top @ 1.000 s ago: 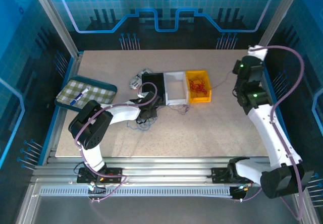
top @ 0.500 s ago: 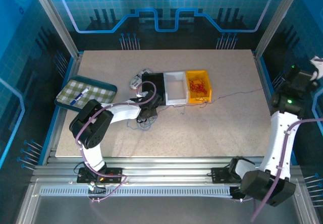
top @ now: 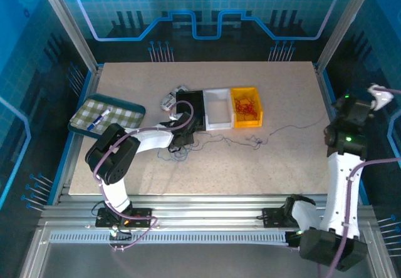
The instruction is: Untangle the cables
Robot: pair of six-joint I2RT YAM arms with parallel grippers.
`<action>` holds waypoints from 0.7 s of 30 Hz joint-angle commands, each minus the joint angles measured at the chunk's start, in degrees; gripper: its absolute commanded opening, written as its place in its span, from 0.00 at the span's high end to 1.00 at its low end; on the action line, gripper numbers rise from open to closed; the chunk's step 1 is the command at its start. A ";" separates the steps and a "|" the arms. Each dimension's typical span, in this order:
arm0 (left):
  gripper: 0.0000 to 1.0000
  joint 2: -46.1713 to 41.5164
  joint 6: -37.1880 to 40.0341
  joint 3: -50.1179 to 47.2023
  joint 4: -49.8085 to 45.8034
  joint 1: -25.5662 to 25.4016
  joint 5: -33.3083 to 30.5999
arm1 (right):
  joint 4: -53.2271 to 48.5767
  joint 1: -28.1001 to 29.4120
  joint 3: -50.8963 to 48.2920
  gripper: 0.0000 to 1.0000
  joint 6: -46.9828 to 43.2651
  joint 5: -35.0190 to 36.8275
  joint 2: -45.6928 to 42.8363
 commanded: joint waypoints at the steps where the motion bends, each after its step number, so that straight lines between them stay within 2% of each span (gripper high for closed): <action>1: 0.62 -1.43 8.86 -3.58 2.56 1.15 1.71 | -3.27 10.16 -4.66 0.99 4.70 0.07 -0.35; 4: 0.49 -5.30 13.51 -3.61 4.41 -0.53 3.90 | -5.29 19.00 -7.93 0.99 7.56 2.64 0.84; 6: 0.44 -7.94 17.37 -3.44 5.77 -2.04 4.09 | -5.82 22.35 -9.03 0.99 8.94 3.31 1.86; 8: 0.38 -10.22 23.49 -2.79 7.64 -4.14 6.89 | -5.16 24.56 -9.75 0.99 9.65 3.71 2.78; 12: 0.35 -11.12 32.96 1.04 8.87 -8.48 12.91 | -3.92 25.24 -9.19 0.99 9.48 3.10 4.97; 15: 0.34 -8.54 37.37 4.71 9.15 -10.09 20.95 | -2.88 25.30 -8.37 0.99 8.31 1.88 6.05; 18: 0.34 -1.80 38.36 10.45 7.80 -10.45 25.80 | -2.23 25.28 -8.11 0.98 7.91 0.33 6.79; 21: 0.34 5.64 39.64 19.00 1.97 -11.11 28.64 | -2.04 25.24 -7.85 0.98 7.74 -1.72 7.47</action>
